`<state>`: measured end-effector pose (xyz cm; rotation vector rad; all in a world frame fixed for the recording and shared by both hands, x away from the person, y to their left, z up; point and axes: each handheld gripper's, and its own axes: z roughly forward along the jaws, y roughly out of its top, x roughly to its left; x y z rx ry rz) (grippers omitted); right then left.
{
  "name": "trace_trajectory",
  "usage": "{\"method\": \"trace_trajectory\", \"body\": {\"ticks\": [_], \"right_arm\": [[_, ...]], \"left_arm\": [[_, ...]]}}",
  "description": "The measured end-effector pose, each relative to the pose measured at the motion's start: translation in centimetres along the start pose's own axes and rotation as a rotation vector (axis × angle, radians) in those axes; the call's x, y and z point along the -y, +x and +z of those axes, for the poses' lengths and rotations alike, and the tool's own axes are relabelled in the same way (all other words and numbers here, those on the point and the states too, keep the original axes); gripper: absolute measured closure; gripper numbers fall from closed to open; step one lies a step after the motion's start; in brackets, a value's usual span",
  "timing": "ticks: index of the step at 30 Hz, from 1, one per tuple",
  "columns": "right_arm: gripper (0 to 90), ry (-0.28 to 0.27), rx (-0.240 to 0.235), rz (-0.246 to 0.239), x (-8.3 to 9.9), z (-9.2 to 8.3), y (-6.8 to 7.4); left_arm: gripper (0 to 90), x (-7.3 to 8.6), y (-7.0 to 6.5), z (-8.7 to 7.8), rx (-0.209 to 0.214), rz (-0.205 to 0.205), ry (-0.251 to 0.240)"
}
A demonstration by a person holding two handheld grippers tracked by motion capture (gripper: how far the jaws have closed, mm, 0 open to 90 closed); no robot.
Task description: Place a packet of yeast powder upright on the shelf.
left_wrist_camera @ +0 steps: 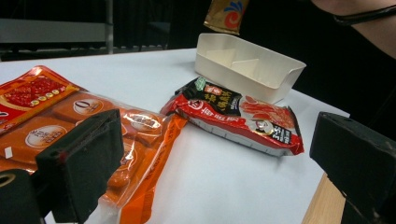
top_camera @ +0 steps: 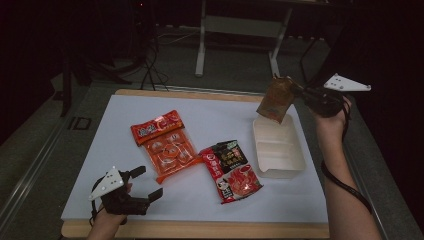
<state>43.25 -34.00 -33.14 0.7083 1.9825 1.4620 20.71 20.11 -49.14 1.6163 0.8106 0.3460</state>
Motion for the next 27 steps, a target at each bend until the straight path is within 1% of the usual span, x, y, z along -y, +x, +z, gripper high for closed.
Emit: {"method": "trace_trajectory", "body": {"ticks": [2,7,10,12,14,16,18,22,23,24,27], "right_arm": [[88.8,0.0,-0.004,0.003,0.3,0.2,-0.2],[88.7,0.01,0.003,0.002,1.4,0.7,-0.8],[88.7,0.008,0.002,0.008,1.9,0.9,-1.1],[88.6,0.014,0.012,-0.001,2.6,1.2,-1.4],[88.7,0.022,0.017,-0.003,2.8,1.4,-1.5],[88.6,0.032,0.024,-0.019,3.0,1.6,-1.6],[88.6,0.037,0.034,-0.026,3.2,1.7,-1.7],[88.4,0.033,0.03,-0.028,3.5,1.9,-1.8],[88.4,0.041,0.029,-0.027,3.6,2.1,-1.8],[88.5,0.051,0.025,-0.025,3.8,2.3,-1.7],[88.5,0.049,0.01,-0.012,4.2,2.6,-1.7]], "left_arm": [[3.7,0.0,0.0,0.0,0.001,0.002,-0.001],[3.7,0.1,0.0,0.0,0.002,-0.006,-0.003],[3.7,0.1,0.0,0.0,0.005,-0.006,0.004],[3.7,0.3,0.0,0.1,0.003,-0.007,0.01],[3.7,0.3,0.1,0.1,0.004,-0.011,0.009],[3.7,0.3,0.1,0.1,0.003,-0.009,0.009],[3.7,0.3,0.1,0.1,0.003,-0.016,0.002],[3.7,0.3,0.2,0.0,0.002,-0.017,0.003],[3.7,0.3,0.2,0.0,0.002,-0.017,0.003],[3.8,0.3,0.2,0.0,0.002,-0.019,0.005],[3.8,0.4,0.3,0.0,0.001,-0.022,0.004]]}}
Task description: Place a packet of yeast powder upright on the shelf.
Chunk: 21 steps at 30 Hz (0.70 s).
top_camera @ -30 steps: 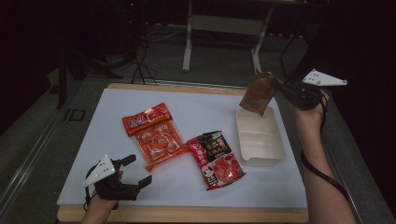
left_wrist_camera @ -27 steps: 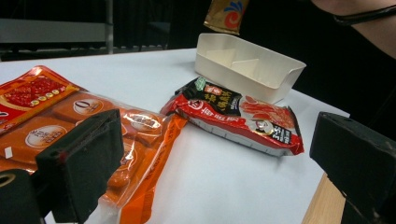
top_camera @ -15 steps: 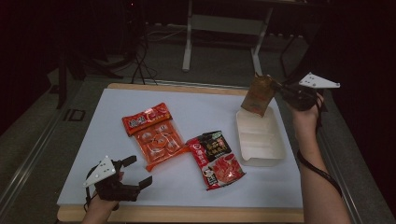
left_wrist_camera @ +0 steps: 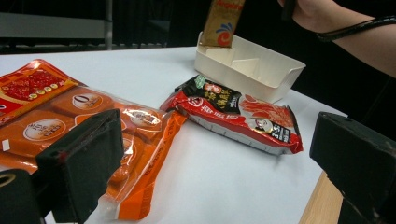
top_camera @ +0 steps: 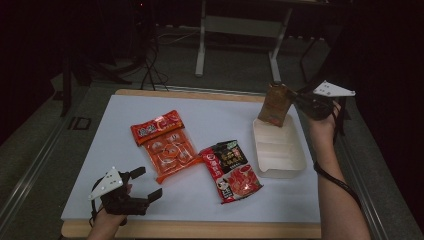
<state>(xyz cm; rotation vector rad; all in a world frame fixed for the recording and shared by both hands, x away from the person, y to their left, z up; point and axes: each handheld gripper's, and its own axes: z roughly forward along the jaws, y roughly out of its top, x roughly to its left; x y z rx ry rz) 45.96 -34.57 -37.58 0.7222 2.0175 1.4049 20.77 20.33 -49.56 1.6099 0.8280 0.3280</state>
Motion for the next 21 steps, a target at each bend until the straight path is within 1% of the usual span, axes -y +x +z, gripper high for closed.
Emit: {"method": "trace_trajectory", "body": {"ticks": [4,8,10,15,16,18,21], "right_arm": [[88.5,-0.002,-0.038,0.024,0.1,0.4,0.2],[88.4,0.01,-0.05,0.024,0.2,0.7,0.3],[88.2,0.022,-0.057,0.026,0.5,0.9,0.5],[87.7,0.048,-0.053,0.051,1.8,1.2,0.5],[87.4,0.051,-0.055,0.065,2.0,1.2,0.4],[87.2,0.062,-0.045,0.078,2.6,1.2,0.4],[86.4,0.095,-0.042,0.09,3.3,1.4,0.4]], "left_arm": [[3.8,0.0,0.0,0.0,0.001,0.0,0.0],[3.8,0.1,0.1,0.0,-0.003,-0.004,-0.001],[3.8,0.1,0.1,0.0,-0.004,-0.006,0.0],[3.8,0.2,0.2,0.0,-0.004,-0.012,0.0],[3.8,0.2,0.2,0.0,-0.004,-0.014,0.0],[3.8,0.2,0.2,0.0,-0.003,-0.011,0.002],[3.8,0.1,0.1,0.1,-0.001,-0.006,0.003]]}}
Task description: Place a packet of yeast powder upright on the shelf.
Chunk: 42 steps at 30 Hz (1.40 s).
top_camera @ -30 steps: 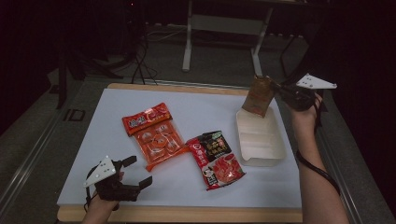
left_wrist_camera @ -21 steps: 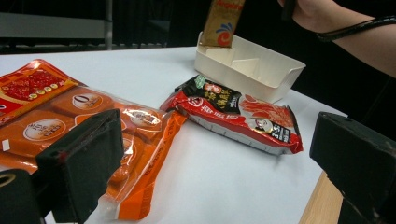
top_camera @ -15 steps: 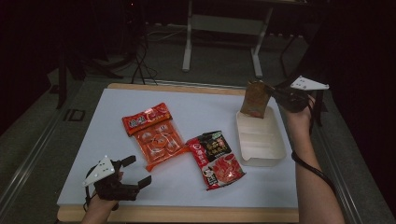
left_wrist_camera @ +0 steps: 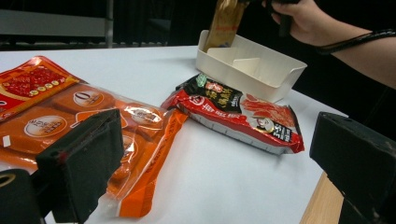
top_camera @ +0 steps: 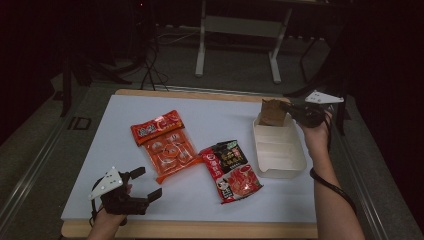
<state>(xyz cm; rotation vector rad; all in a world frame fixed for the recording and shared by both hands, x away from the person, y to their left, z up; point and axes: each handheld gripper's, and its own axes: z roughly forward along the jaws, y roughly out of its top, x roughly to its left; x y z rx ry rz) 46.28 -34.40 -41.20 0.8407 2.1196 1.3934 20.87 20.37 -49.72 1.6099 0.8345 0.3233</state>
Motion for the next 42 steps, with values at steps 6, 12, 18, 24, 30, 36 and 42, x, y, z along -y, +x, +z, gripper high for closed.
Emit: {"method": "trace_trajectory", "body": {"ticks": [6,12,18,24,30,36,42], "right_arm": [[74.7,-0.015,0.001,0.058,0.0,-0.6,0.0],[73.3,-0.054,-0.002,0.059,-1.3,-2.1,0.5],[72.1,-0.056,0.002,0.042,-2.3,-3.1,1.8],[70.6,-0.058,-0.004,0.024,-3.0,-4.0,3.4],[64.5,-0.059,-0.019,0.053,-3.2,-5.2,5.2],[35.3,-0.054,0.002,0.088,-2.9,-6.0,7.5],[13.9,-0.069,0.004,0.089,-2.1,-6.8,10.2]], "left_arm": [[3.8,0.0,0.0,0.0,0.001,-0.003,-0.001],[3.8,-0.1,-0.1,0.1,0.001,0.005,0.001],[3.8,-0.2,-0.3,0.2,0.002,0.008,0.0],[3.8,-0.2,-0.4,0.3,0.004,0.01,0.003],[3.8,-0.2,-0.5,0.3,0.008,0.016,0.003],[3.8,-0.2,-0.6,0.4,0.036,0.007,-0.005],[4.8,-0.4,-1.0,0.6,0.021,0.061,0.02]]}}
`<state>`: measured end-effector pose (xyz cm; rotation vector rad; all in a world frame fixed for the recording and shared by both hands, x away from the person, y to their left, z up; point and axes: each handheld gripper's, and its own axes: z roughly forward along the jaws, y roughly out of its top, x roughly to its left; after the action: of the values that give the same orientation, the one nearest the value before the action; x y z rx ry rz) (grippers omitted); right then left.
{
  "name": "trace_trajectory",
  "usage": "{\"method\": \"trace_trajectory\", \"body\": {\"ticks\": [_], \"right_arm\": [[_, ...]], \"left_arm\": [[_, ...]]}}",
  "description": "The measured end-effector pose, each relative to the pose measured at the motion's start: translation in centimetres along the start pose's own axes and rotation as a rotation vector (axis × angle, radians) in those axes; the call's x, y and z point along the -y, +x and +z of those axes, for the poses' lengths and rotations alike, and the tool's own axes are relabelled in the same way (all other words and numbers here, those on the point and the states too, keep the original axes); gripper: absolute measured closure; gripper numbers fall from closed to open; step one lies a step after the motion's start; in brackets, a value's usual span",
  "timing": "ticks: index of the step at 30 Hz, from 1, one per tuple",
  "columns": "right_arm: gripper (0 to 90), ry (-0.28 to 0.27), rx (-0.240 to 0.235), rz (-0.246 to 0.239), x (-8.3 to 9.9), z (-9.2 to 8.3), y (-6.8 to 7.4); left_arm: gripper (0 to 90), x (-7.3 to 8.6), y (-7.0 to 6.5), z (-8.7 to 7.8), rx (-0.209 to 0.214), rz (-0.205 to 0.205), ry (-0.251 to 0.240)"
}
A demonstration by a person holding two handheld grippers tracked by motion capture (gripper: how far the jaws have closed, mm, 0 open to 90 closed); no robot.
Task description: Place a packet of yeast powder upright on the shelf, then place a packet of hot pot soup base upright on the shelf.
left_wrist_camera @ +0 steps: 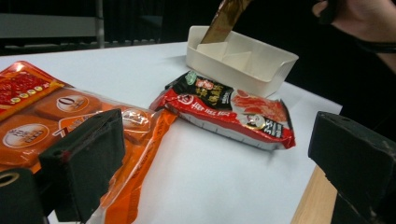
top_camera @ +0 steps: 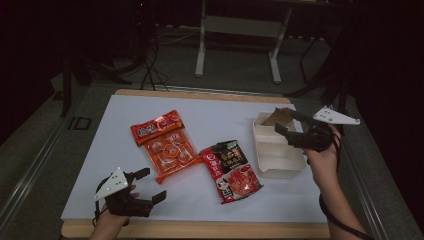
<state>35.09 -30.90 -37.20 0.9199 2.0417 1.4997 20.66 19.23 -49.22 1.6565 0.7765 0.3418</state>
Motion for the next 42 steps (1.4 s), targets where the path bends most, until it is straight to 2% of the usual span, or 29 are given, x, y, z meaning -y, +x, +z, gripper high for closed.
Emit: {"method": "trace_trajectory", "body": {"ticks": [3,6,8,10,11,13,15,16,17,18,19,24,31,36,41,42], "right_arm": [[12.9,-0.007,-0.036,0.006,0.6,-0.5,1.0],[10.2,-0.023,-0.049,0.037,1.5,-1.0,1.9],[10.2,-0.018,-0.068,0.058,2.2,-1.2,2.4],[10.5,-0.017,-0.058,0.058,2.8,-1.5,3.0],[10.4,-0.01,-0.055,0.058,3.1,-1.6,3.3],[10.5,0.01,-0.05,0.05,3.7,-1.8,3.8],[12.1,0.019,-0.046,0.048,4.1,-1.9,4.2],[13.4,0.021,-0.06,0.059,4.4,-2.0,4.4],[13.4,0.021,-0.06,0.059,4.4,-2.0,4.4],[13.4,0.021,-0.065,0.068,4.6,-2.2,4.6],[13.4,0.004,-0.067,0.076,5.0,-2.7,5.2],[13.9,-0.031,-0.039,0.046,5.1,-4.2,6.5],[13.9,-0.031,-0.072,0.037,5.5,-5.3,8.6],[13.9,-0.061,-0.11,0.062,6.0,-6.1,9.1],[14.0,-0.063,-0.103,0.067,6.3,-6.5,9.1],[14.0,-0.063,-0.103,0.069,6.4,-6.5,9.1]], "left_arm": [[4.8,-0.1,-0.3,0.0,-0.004,0.045,-0.009],[5.7,-0.3,-0.6,0.0,0.014,0.033,-0.016],[6.3,-0.4,-0.9,0.1,0.017,0.041,-0.004],[7.3,-0.5,-1.3,0.2,0.029,0.049,-0.007],[8.1,-0.8,-1.5,0.3,0.047,0.034,0.022],[8.4,-0.8,-1.6,0.3,0.054,0.024,0.029],[8.4,-1.0,-1.7,0.5,0.081,-0.016,0.045],[8.4,-1.2,-1.9,0.6,0.078,-0.027,0.062],[8.4,-1.2,-1.9,0.6,0.078,-0.027,0.062],[8.4,-1.4,-2.3,0.8,0.074,-0.022,0.083],[7.7,-1.4,-2.4,0.9,0.071,-0.02,0.089],[7.3,-1.7,-3.0,1.6,0.073,-0.007,0.119],[7.4,-1.9,-3.8,2.7,0.094,0.002,0.139],[8.2,-2.1,-4.3,3.7,0.1,0.02,0.169],[15.1,-2.1,-4.6,4.4,0.112,0.033,0.172],[15.1,-2.1,-4.8,4.8,0.114,0.047,0.175]]}}
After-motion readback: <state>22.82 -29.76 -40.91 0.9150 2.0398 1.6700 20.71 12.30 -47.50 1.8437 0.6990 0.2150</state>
